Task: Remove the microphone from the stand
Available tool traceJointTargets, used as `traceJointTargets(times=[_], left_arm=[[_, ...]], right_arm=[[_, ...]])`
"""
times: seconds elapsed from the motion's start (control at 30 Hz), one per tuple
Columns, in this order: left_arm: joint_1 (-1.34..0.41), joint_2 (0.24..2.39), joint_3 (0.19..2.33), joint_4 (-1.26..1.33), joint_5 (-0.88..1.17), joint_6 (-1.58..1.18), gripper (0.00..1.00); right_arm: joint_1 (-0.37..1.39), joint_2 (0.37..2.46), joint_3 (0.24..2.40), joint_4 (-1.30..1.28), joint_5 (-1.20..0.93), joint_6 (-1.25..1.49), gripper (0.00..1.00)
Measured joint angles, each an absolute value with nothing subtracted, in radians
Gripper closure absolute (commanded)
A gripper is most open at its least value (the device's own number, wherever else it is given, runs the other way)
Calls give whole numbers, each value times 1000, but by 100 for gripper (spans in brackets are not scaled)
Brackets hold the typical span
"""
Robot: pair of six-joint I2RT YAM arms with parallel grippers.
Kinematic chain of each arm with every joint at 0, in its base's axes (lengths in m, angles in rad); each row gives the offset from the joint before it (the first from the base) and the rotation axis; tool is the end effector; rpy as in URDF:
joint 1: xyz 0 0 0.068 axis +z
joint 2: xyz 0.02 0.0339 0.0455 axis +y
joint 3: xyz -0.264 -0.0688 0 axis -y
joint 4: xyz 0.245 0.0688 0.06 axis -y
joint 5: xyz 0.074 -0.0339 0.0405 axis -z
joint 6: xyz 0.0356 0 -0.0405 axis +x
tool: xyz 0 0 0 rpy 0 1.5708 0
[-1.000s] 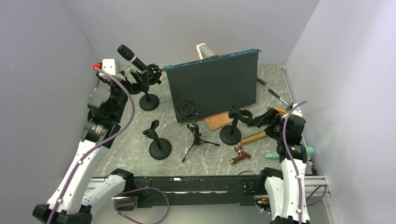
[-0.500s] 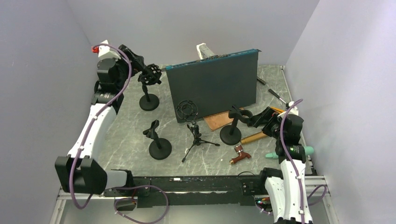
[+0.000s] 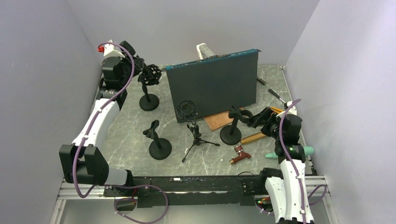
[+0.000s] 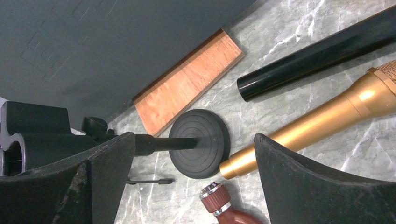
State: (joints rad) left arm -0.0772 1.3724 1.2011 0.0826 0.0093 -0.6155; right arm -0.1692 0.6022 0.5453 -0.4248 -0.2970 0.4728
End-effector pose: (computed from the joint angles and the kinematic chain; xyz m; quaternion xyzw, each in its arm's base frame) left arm 0.3278 -0.0257 0.3800 -0.1932 0.7120 -0.2324 0.6338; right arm 0.1459 -0.0143 0.2590 0.1942 0.8269 0.2026 0.4873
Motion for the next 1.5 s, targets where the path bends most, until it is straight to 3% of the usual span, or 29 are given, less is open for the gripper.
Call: traceJointTargets(times=[0.63,1.03,1.5], left_arm=[[-77,1305,1517,-95,4,-428,100],[-77,870,1071,-365,-348,-247,100],[-75,987,727,-589,-340,-390,100]], right_arm=[[-166,602,545,-424,-295,473,0],[-139,602,543,-424,-294,473,0],[-134,585,532,-422,-298,474,0]])
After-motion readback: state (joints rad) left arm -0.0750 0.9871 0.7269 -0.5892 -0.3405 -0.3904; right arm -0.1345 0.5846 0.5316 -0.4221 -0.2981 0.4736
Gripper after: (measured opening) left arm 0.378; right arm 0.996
